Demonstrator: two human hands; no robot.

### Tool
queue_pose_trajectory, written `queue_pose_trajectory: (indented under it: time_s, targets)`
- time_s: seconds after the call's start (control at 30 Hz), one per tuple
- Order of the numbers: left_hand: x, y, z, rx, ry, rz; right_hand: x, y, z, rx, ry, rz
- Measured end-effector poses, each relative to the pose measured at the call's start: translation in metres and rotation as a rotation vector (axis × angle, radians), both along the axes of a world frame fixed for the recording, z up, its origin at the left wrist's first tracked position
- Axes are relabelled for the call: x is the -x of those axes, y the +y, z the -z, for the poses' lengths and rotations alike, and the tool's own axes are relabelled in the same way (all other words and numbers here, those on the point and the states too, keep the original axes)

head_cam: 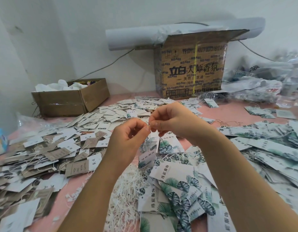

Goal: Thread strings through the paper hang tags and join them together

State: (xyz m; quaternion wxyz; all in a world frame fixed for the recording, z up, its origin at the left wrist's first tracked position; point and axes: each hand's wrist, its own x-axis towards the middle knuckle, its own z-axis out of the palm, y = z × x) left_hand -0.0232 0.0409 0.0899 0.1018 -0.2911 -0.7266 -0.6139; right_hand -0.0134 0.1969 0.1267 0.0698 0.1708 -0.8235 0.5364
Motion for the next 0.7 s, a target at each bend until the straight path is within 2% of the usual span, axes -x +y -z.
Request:
queue_pose_trajectory:
  time_s: [0.23,0.7]
  targets:
    - [-0.001,-0.006,-0.003,0.075,0.026,0.000,-0.001,-0.001,0.001,0.083,-0.045,-0.034]
    - [0.002,-0.003,-0.004,-0.120,-0.021,-0.094,0.002,-0.013,0.006,0.300,-0.059,-0.139]
